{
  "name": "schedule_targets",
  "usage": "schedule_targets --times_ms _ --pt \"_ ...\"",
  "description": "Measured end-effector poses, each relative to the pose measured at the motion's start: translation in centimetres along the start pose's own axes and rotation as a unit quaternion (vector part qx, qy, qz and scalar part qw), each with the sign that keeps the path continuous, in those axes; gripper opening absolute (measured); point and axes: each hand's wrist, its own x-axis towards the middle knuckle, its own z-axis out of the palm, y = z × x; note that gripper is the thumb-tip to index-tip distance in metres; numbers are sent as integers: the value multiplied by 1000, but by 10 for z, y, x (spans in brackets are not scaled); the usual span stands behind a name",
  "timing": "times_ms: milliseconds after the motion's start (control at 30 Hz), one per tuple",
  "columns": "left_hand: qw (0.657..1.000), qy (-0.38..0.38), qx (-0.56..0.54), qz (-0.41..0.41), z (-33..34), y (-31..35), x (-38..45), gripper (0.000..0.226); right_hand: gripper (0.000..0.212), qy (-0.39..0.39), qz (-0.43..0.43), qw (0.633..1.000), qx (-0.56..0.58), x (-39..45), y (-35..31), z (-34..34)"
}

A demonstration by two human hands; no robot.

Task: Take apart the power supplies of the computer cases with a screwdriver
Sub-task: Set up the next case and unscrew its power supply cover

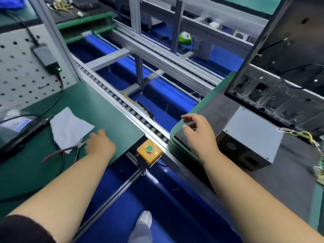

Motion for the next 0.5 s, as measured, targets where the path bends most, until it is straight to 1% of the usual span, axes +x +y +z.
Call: schedule_targets --times_ms 100,233,300,367,400,500 --pt "997 -20 51 -48 11 -21 -5 52 31 -15 -5 1000 -2 -13 1 8" --pt "994 -49 54 -79 26 -41 -10 45 31 -33 0 999 -8 -25 2 15" --pt "994 -42 43 -87 28 -51 -7 41 31 -41 1 999 -14 -27 1 18" --pt "996 -28 11 -81 29 -54 -5 35 32 -50 -5 999 -20 -29 -1 21" --pt "997 -24 -23 -69 28 -52 -6 33 32 -54 -10 998 -23 -29 -3 22" --pt "988 -15 -155 -7 17 -28 -17 39 33 -70 -27 997 -34 -29 -9 20"
